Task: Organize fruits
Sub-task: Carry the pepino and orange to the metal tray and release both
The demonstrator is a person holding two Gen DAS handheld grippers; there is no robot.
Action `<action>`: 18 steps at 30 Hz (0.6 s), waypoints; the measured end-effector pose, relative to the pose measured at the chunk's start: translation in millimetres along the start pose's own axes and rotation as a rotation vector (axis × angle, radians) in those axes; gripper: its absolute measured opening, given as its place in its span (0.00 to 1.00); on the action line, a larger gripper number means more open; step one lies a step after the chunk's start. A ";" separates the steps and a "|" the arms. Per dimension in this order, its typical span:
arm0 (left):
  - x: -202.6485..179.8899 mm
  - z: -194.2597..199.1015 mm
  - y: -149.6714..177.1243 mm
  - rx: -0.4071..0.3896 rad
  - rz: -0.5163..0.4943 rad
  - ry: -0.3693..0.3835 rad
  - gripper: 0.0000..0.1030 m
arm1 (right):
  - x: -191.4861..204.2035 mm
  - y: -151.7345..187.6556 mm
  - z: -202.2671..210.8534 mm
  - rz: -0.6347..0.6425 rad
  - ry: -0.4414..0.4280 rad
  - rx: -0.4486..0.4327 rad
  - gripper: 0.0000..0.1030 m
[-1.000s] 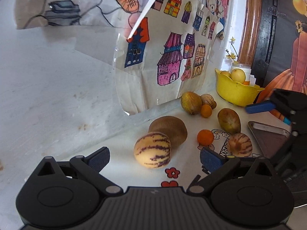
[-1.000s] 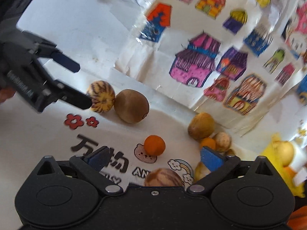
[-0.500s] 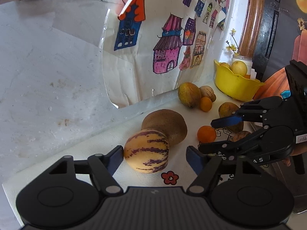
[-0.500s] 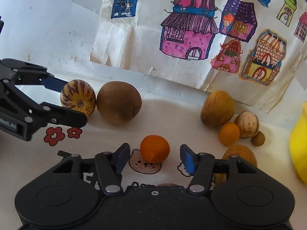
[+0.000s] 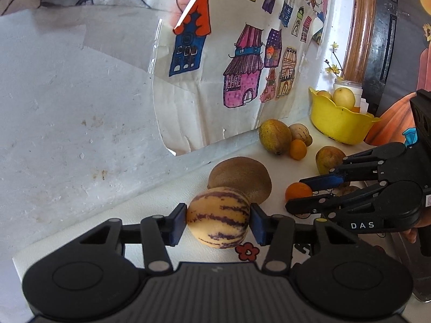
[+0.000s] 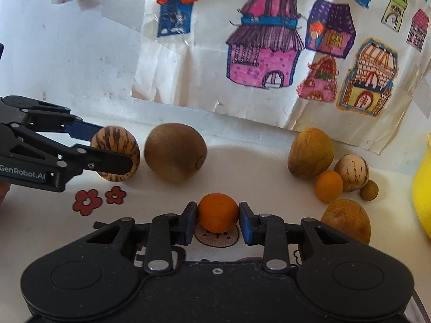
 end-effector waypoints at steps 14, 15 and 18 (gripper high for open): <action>-50.7 33.6 -30.2 -0.075 -0.023 0.090 0.51 | -33.7 11.7 112.6 -0.108 0.100 -0.155 0.34; -58.4 33.8 -34.4 -0.084 -0.032 0.105 0.51 | -42.3 14.5 120.9 -0.122 0.124 -0.160 0.34; -83.9 32.4 -45.9 -0.105 -0.057 0.150 0.51 | -69.9 29.0 144.8 -0.169 0.208 -0.172 0.34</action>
Point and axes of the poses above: each gripper's, at about its wrist camera, not at the fingertips, and z roughly against the way its jaws point, x to its left, y to its underside, the point moved 4 cm from there along -z, roughly the way its jaws point, and after that the axes turned 10 degrees about -z, right-handed, at the moved point
